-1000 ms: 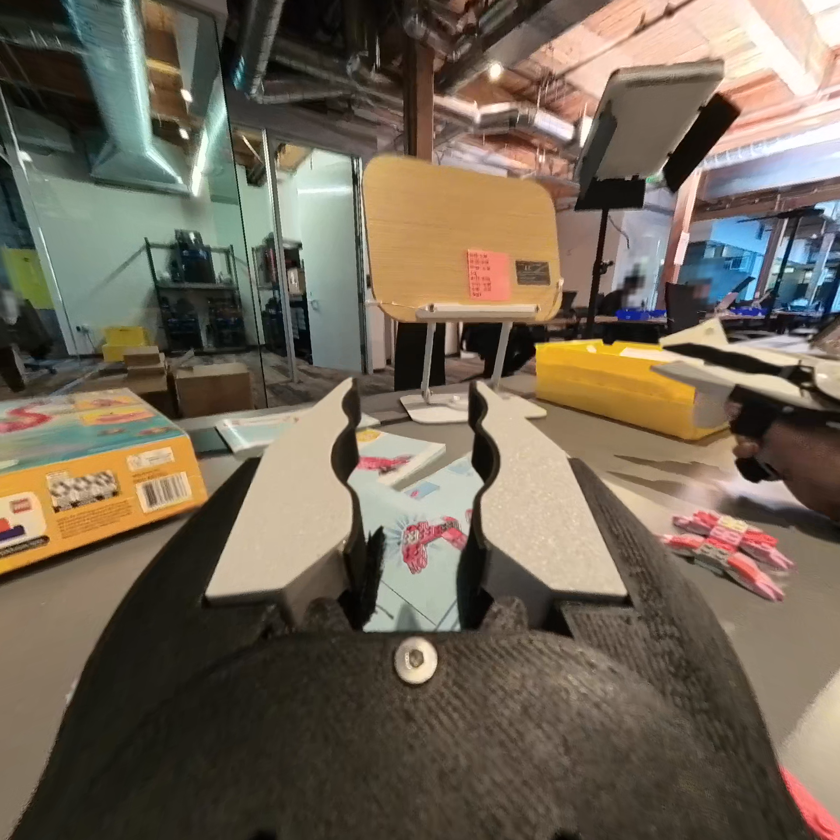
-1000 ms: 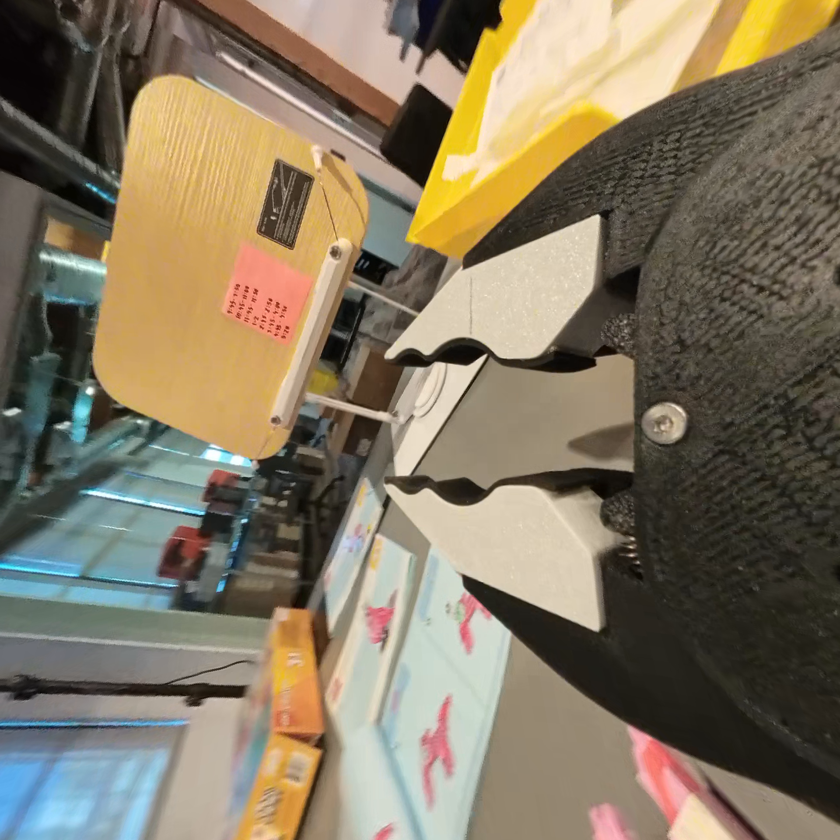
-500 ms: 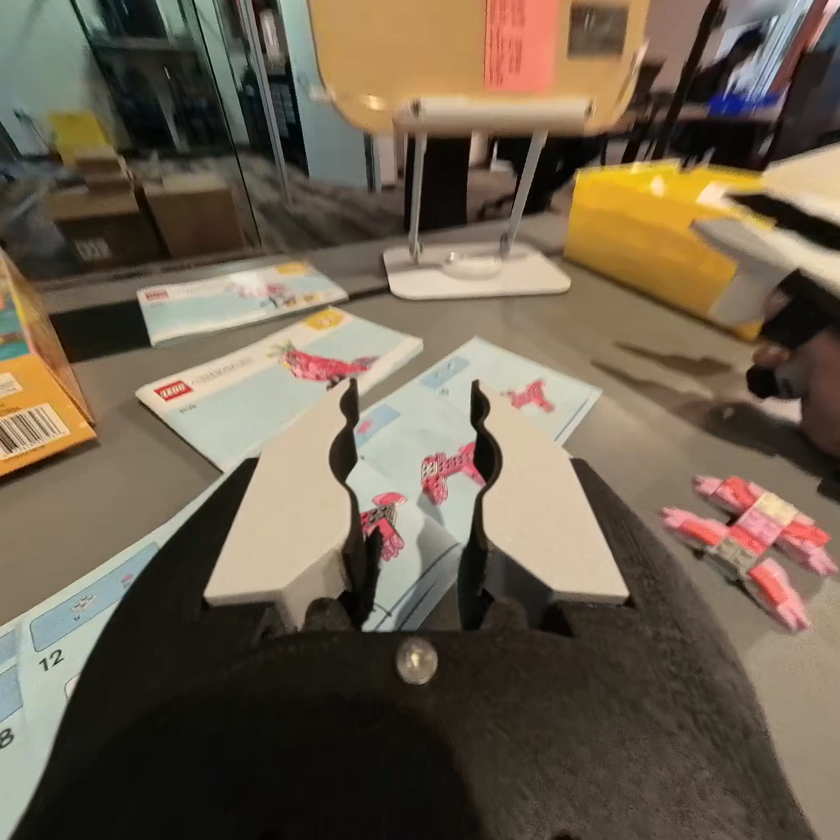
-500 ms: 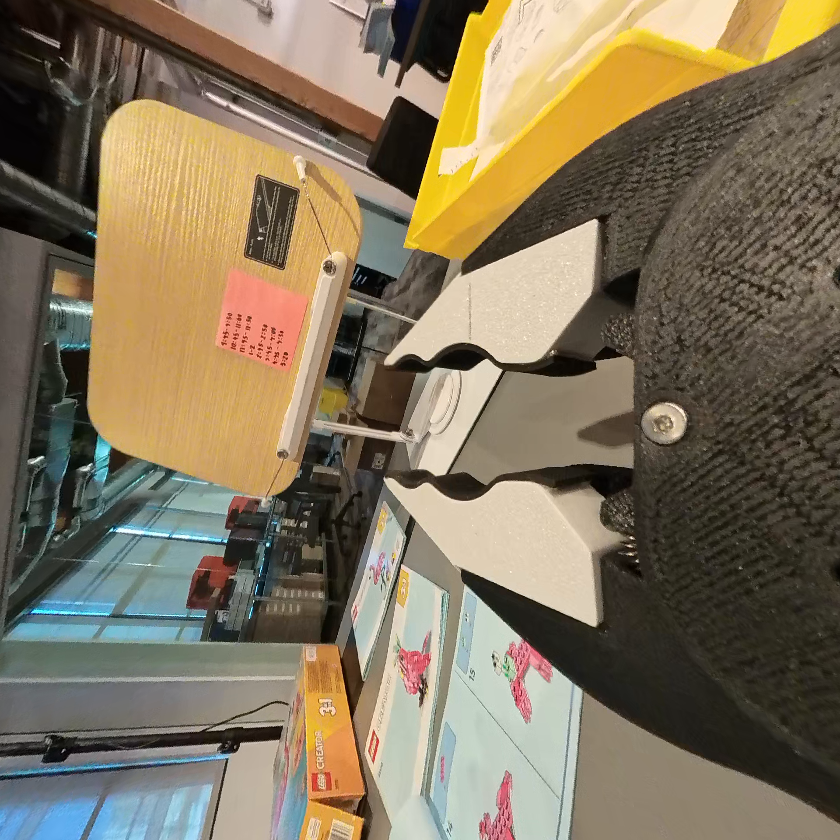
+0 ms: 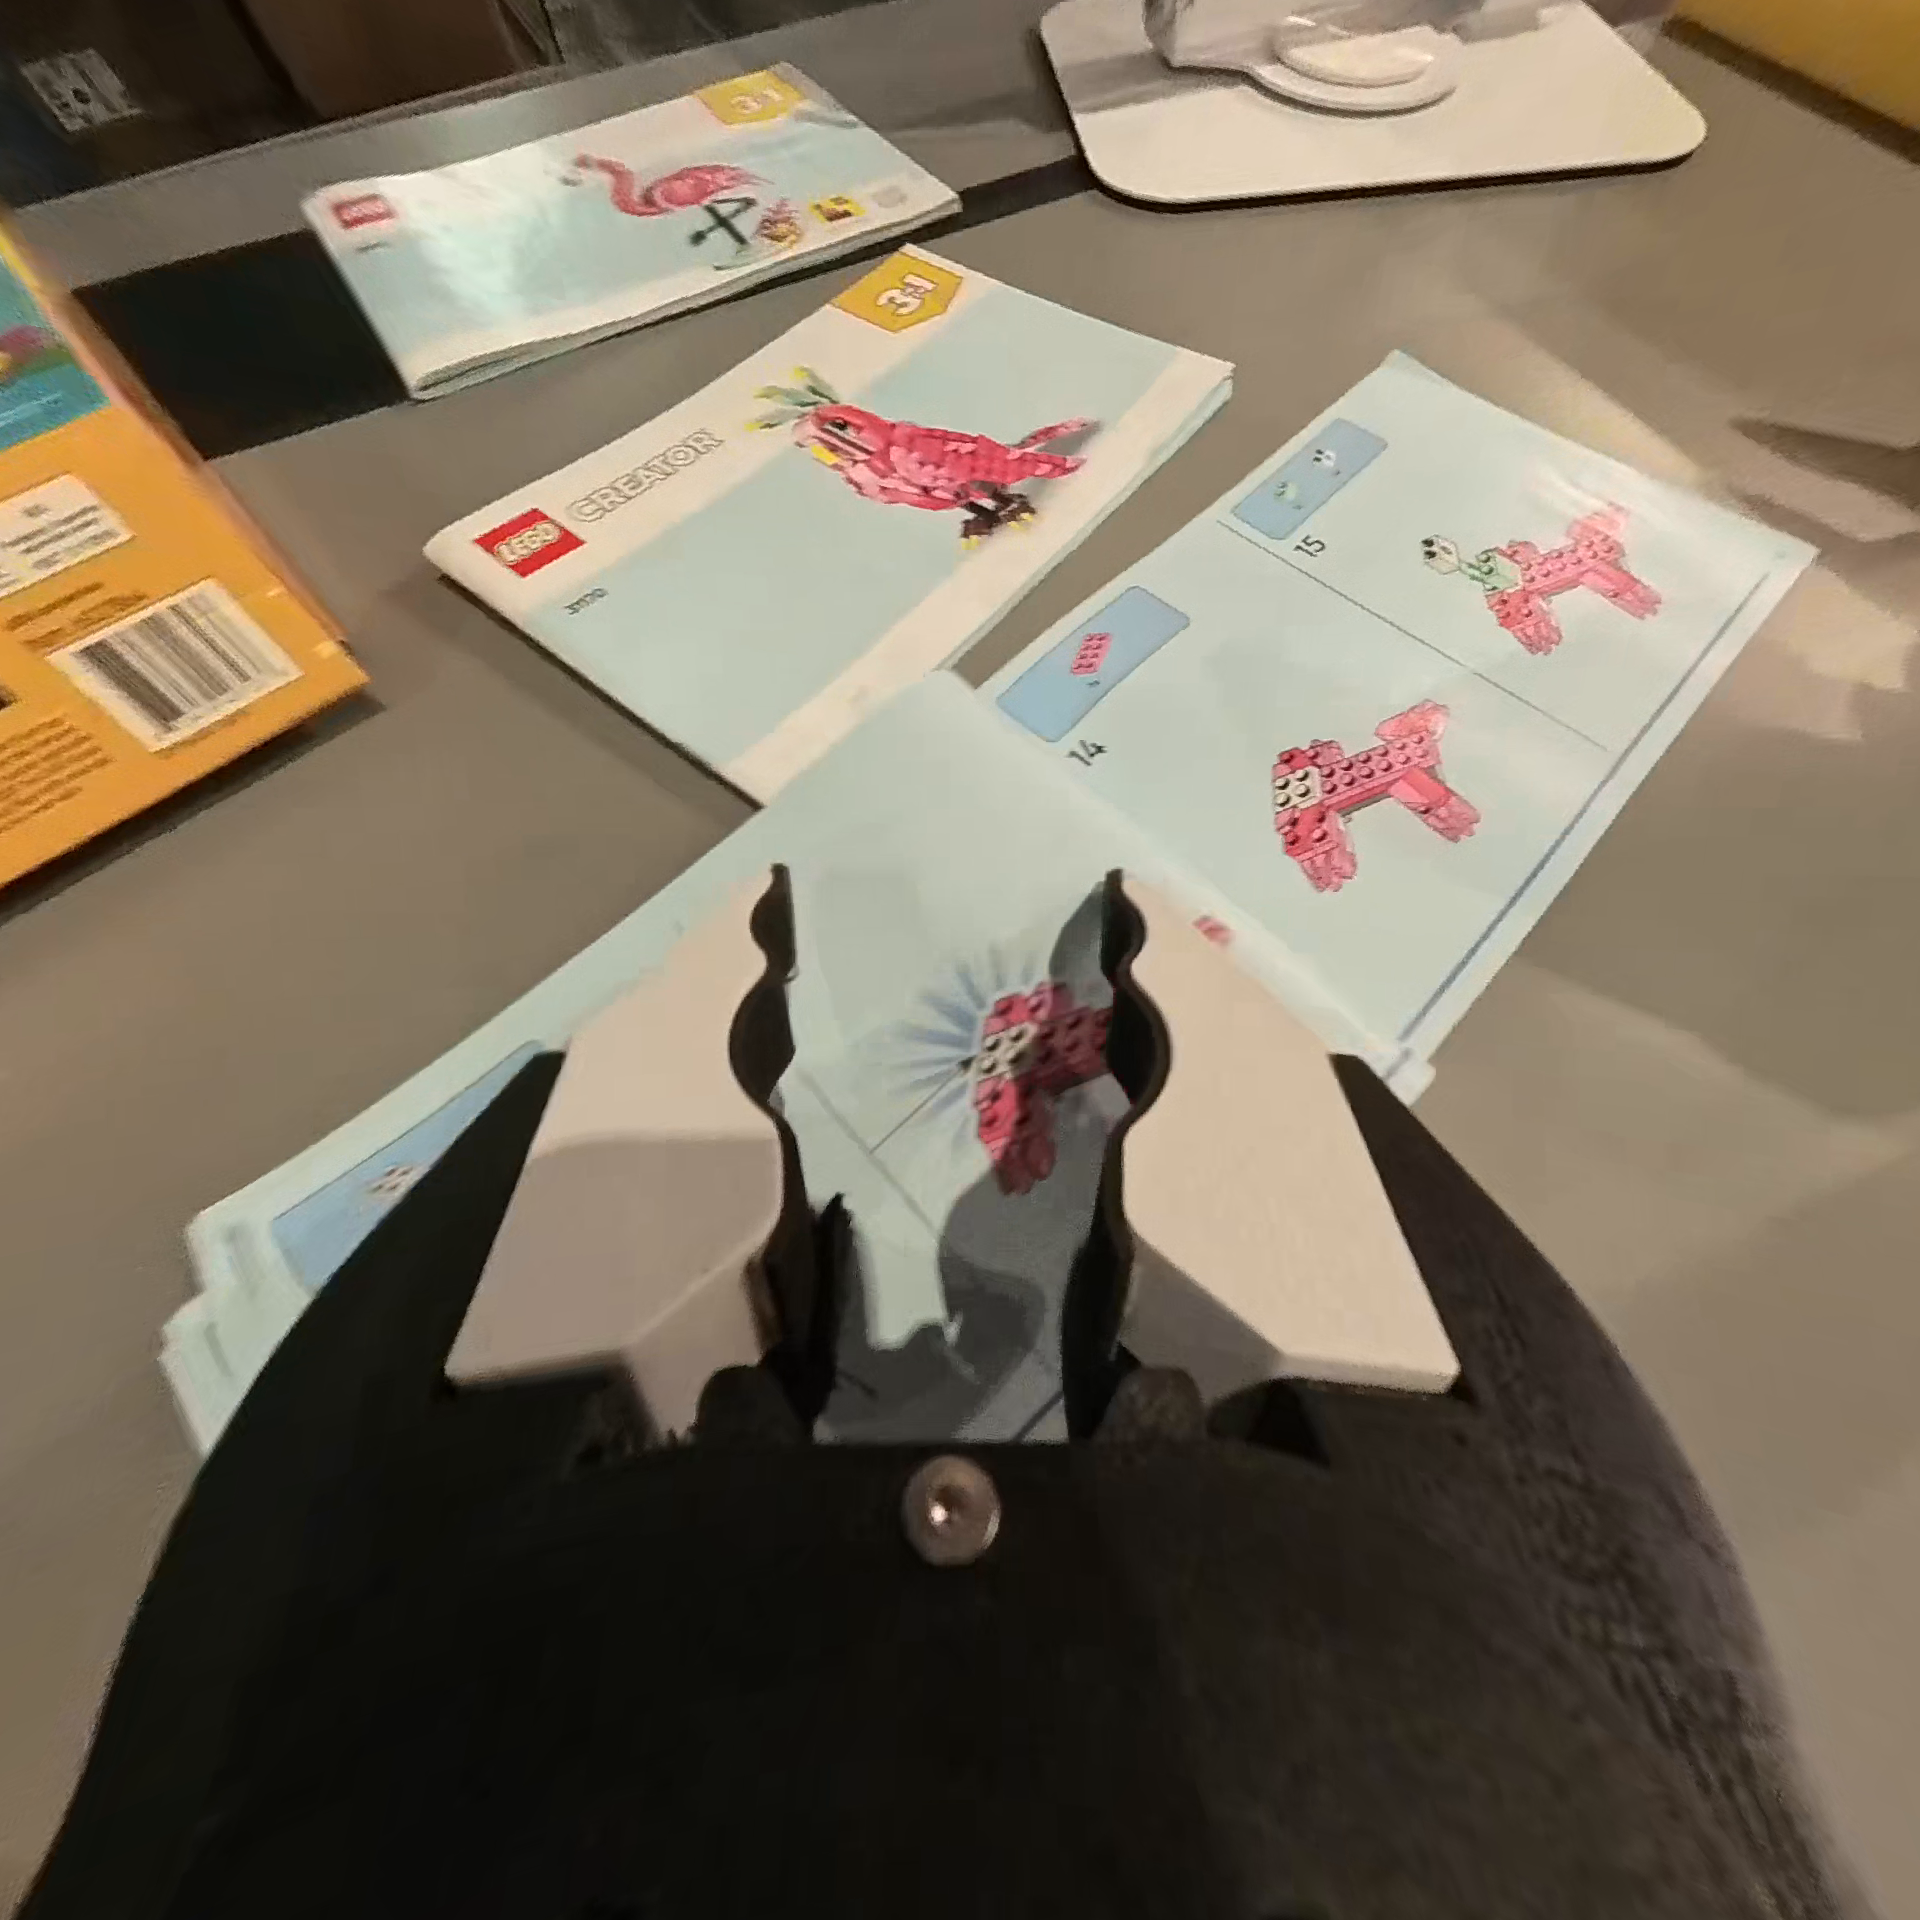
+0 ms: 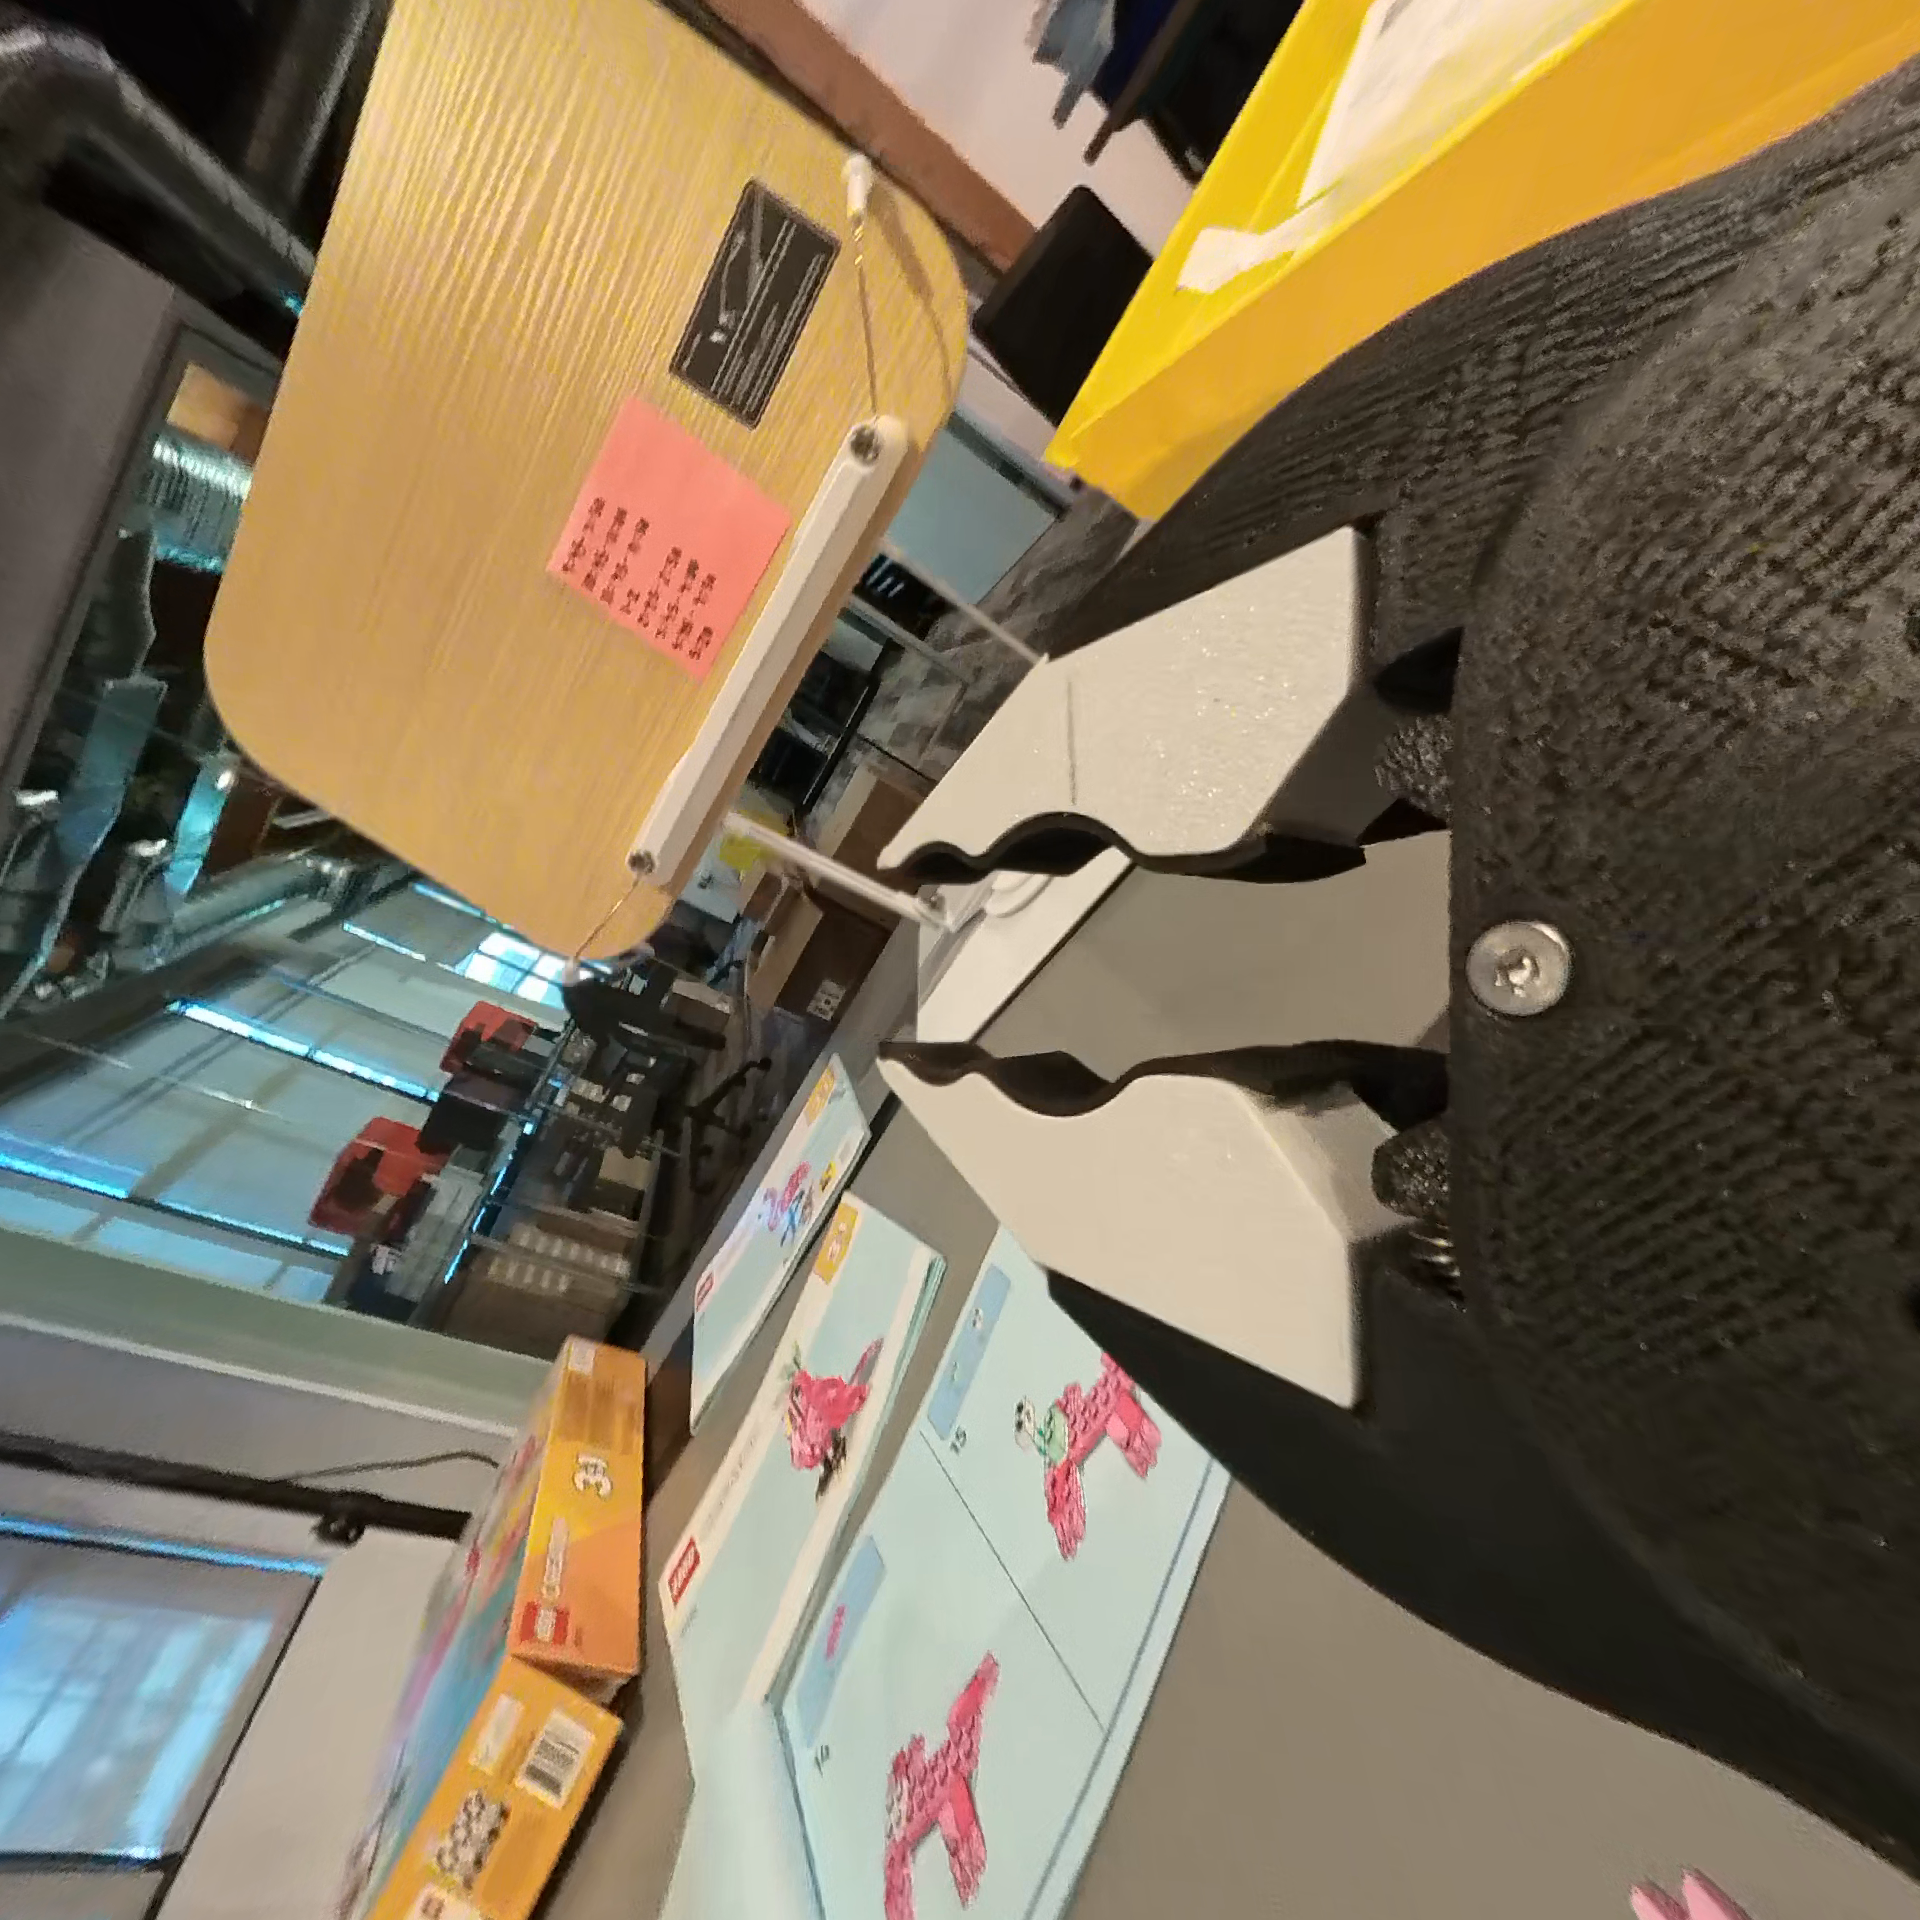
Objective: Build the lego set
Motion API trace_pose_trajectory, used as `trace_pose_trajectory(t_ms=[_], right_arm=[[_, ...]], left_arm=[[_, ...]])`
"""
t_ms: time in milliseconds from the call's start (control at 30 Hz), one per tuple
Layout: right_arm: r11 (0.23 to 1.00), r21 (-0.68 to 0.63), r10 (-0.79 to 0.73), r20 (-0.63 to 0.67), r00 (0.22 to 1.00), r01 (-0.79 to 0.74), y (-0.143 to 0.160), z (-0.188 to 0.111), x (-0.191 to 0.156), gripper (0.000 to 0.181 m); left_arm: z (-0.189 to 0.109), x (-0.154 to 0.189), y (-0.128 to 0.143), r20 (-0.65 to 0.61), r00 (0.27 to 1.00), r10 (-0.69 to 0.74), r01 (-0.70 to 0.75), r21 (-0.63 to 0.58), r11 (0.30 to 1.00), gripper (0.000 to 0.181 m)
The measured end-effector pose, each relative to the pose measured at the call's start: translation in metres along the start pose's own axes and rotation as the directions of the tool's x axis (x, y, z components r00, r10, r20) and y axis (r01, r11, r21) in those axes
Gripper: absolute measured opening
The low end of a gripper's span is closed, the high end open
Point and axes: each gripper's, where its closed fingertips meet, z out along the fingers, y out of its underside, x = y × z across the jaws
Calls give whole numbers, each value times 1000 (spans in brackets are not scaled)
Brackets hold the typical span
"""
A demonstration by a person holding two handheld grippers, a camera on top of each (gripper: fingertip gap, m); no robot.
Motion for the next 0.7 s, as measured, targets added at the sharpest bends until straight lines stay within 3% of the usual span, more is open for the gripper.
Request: trace_pose_trajectory(t_ms=[167,267,433,567,700], right_arm=[[1000,18,16,35,999,-17,-3,0,-8,25],[999,26,28,32,999,-29,-4,-1,-6,23],[999,-2,52,46,998,-52,0,-1,-7,14],[997,-17,82,58,995,-81,3,-1,-7,12],[994,-24,109,62,992,-108,4,-1,-6,8]], left_arm=[[-13,-15,-10,39,999,2,-6,93,996,48],[-27,-24,-24,168,980,110,-138,166,976,40],[-50,-15,-54,293,939,180,-286,372,883,32],[-60,-25,-57,471,853,226,-424,373,826,24],[-73,-25,-67,457,874,164,-398,481,781,4]])
